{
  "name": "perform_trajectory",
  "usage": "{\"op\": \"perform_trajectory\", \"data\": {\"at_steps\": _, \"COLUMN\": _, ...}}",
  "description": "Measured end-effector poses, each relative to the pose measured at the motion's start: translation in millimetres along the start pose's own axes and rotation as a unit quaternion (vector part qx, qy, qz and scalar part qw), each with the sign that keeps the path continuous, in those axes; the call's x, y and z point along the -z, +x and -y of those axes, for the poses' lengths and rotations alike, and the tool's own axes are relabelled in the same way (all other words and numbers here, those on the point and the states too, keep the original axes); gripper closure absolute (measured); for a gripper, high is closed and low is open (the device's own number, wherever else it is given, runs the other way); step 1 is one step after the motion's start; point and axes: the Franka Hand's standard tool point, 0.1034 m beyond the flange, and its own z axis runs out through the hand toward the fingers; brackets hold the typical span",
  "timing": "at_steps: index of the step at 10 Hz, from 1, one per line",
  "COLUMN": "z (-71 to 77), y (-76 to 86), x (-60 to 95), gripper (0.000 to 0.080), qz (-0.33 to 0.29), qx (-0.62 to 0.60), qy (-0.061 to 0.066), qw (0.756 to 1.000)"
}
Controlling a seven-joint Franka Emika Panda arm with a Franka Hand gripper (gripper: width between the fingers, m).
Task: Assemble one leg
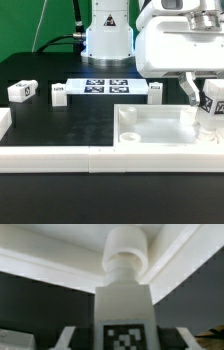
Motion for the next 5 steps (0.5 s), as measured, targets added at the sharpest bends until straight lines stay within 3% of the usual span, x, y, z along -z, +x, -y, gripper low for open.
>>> {"op": "perform_trajectory", "data": {"at_steps": 5, "z": -0.6, "y": -9.8, "x": -4.2, "gripper": 0.0509, "qz": 0.011, "qx": -0.011, "qy": -0.002, "qw": 1.000}}
